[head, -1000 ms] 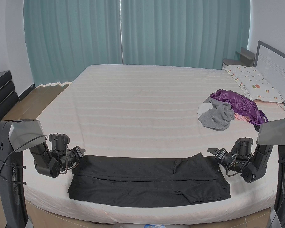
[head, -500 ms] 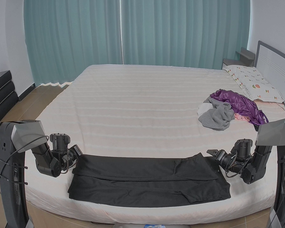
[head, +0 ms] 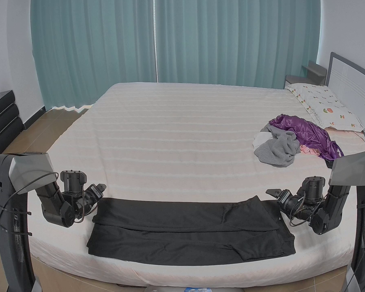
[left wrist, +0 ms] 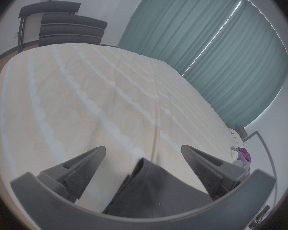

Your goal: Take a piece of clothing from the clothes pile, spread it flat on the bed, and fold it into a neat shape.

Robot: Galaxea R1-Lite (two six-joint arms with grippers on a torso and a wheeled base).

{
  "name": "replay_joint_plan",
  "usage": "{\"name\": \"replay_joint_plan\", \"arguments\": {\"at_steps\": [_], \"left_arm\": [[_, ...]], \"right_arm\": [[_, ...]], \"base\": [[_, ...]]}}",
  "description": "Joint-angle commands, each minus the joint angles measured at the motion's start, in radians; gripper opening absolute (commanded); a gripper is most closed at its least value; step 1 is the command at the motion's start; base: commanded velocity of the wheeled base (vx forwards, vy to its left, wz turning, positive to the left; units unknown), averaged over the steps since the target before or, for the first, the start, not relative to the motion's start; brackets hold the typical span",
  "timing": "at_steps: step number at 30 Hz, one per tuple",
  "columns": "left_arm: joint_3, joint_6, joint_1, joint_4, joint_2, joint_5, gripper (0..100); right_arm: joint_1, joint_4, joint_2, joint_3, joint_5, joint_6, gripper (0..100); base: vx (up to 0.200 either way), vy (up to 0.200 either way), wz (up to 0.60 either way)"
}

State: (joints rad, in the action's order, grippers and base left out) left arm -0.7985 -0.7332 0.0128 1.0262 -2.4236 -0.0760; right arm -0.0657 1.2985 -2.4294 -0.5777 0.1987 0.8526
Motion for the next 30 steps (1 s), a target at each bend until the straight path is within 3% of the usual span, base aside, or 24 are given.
{"name": "replay_joint_plan", "arguments": {"at_steps": [1,4,6,10,17,30], "left_arm": [[0.139,-0.025,-0.024,0.002,0.147,0.088,100],[0.231,-0.003,-0.024,0.0,0.207,0.173,100],[0.323,0.086,-0.024,-0.006,0.265,0.277,100],[0.424,0.233,-0.022,-0.001,0.29,0.355,100],[0.475,0.383,-0.013,0.0,0.261,0.358,100],[0.397,0.354,0.021,0.008,0.163,0.285,100]], "right_arm": [[0.0,0.001,0.007,0.009,0.001,0.005,100],[0.0,0.004,0.007,0.013,0.001,0.005,100],[0.0,0.028,0.004,0.022,0.004,0.005,100],[0.0,0.05,0.001,0.035,0.016,0.005,100],[0.0,0.05,0.003,0.038,0.021,0.005,100],[0.0,0.05,0.001,0.038,0.019,0.003,100]], "base": [[0.0,0.0,0.0],[0.0,0.0,0.0],[0.0,0.0,0.0],[0.0,0.0,0.0],[0.0,0.0,0.0],[0.0,0.0,0.0]]}}
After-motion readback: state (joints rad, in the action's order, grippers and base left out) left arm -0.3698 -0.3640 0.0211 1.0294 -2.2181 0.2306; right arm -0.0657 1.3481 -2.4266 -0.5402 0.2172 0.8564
